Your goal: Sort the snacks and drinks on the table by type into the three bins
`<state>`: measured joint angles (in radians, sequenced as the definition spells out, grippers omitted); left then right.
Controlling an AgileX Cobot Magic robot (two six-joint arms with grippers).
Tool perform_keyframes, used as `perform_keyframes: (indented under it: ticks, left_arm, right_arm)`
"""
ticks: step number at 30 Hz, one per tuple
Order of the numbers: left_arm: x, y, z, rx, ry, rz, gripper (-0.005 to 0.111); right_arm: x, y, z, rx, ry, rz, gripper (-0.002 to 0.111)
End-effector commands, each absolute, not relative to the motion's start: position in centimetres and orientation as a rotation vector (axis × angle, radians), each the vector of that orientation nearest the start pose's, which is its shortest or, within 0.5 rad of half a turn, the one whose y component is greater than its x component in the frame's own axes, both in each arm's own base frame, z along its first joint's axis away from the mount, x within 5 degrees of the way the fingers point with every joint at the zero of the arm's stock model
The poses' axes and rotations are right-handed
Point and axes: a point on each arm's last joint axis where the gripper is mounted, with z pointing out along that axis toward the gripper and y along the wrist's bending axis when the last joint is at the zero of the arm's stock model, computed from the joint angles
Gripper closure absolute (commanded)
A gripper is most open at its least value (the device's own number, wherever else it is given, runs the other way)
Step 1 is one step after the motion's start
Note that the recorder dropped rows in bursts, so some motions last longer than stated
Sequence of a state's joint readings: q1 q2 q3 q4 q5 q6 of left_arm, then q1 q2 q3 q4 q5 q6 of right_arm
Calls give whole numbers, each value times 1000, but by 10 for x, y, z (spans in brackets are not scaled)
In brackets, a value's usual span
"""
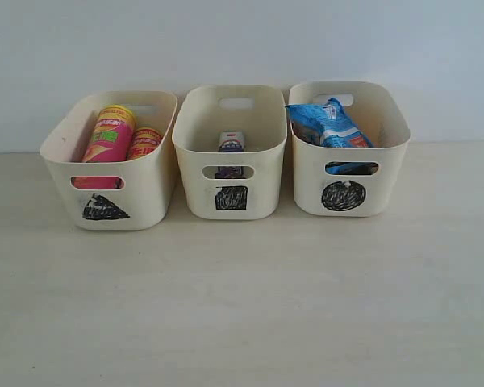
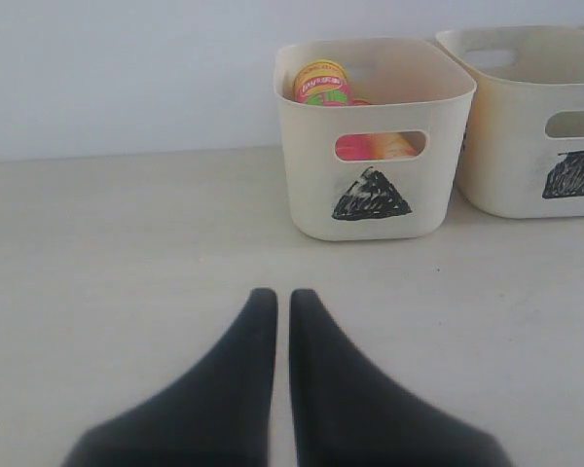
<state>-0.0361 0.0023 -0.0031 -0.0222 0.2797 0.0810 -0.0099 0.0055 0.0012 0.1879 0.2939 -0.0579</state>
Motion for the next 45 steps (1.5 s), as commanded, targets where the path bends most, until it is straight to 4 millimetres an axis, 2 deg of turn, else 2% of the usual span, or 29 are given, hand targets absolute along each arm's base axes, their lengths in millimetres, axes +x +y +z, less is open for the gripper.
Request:
perform_keyframes:
  ticks: [1, 6, 12, 15, 23, 28, 45]
  left_arm:
    - [55, -3, 190, 72, 1740, 0, 103]
    - [55, -3, 190, 72, 1740, 0, 103]
    - [55, -3, 190, 72, 1740, 0, 103]
    - [55, -3, 190, 72, 1740, 0, 103]
    - [55, -3, 190, 72, 1740, 0, 103]
    - [55, -3, 190, 72, 1740, 0, 103]
    - [55, -3, 190, 72, 1740, 0, 103]
  right_arm:
    - [55, 4, 188, 74, 1760, 126, 108]
    - [55, 4, 188, 74, 1758, 126, 108]
    - [55, 4, 188, -5, 1763, 53, 108]
    - [53, 4, 181, -69, 1843, 4, 108]
    - [53, 4, 181, -64, 1843, 15, 108]
    - [53, 3, 180, 1, 1848, 41, 108]
    - [53, 3, 180, 5, 1848, 51, 108]
